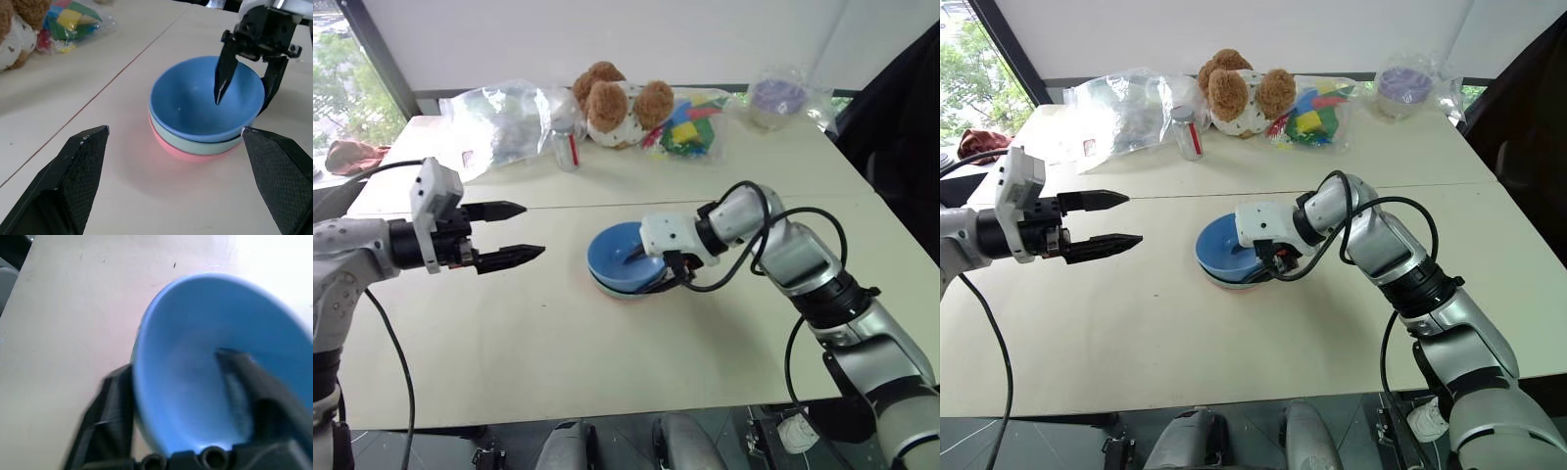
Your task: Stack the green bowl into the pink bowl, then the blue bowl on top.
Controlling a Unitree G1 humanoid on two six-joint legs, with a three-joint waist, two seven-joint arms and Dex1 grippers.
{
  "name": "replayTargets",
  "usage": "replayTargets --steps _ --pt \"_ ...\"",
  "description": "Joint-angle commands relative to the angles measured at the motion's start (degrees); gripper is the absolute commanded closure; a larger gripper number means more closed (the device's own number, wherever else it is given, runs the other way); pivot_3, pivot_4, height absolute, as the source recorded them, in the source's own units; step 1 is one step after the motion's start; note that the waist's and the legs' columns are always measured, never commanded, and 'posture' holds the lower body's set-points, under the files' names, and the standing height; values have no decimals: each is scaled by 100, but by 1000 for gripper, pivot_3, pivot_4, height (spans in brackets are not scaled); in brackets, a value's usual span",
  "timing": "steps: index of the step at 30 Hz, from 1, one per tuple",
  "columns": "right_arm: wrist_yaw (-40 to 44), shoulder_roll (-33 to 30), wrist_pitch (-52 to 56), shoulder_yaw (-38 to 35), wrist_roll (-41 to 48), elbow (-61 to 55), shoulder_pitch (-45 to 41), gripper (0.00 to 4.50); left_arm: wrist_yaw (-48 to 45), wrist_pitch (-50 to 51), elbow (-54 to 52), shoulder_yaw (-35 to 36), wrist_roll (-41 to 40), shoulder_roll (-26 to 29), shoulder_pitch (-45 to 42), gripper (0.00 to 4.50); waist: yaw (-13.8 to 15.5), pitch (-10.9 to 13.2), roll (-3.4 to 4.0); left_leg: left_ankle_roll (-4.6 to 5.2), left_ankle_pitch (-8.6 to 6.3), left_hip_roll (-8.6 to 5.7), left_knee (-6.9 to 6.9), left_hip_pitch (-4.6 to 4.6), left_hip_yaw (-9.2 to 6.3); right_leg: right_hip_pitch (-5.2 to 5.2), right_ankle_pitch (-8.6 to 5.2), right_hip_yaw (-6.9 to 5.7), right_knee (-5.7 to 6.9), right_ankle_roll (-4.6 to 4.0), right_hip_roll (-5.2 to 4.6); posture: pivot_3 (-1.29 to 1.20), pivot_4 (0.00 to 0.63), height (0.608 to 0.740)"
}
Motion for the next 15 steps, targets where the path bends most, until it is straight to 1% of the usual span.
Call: replayTargets --steps 1,4,8,12,15 --pt "128 -332 283 -566 360 -436 -188 70 -20 -40 -223 176 -45 155 28 0 29 0 0 0 0 0 0 -1 0 0 0 0 0 0 -1 0 150 740" --pt "138 -746 770 -1065 702 -592 -95 70 -43 -42 -273 122 -52 186 60 0 85 0 0 1 -1 -2 1 -2 0 1 0 -2 -5 0 -4 0 150 740" --pt "7 -1446 1465 -1847 1136 -762 361 70 -16 17 -338 139 -126 179 98 0 153 0 -1 3 -2 -2 0 -1 -2 5 0 -5 -10 -1 -7 0 150 740" --pt "-141 -2075 1986 -2542 1483 -1054 1117 70 6 79 -379 164 -182 175 131 0 146 0 -1 5 -3 -2 -3 -1 0 7 -1 -3 -14 -1 -9 0 150 740" --pt "-335 -2372 2214 -2949 1648 -1228 1676 70 21 117 -384 139 -152 234 170 0 116 0 -1 5 -3 -2 -5 1 1 7 -1 -1 -12 -1 -8 0 150 740"
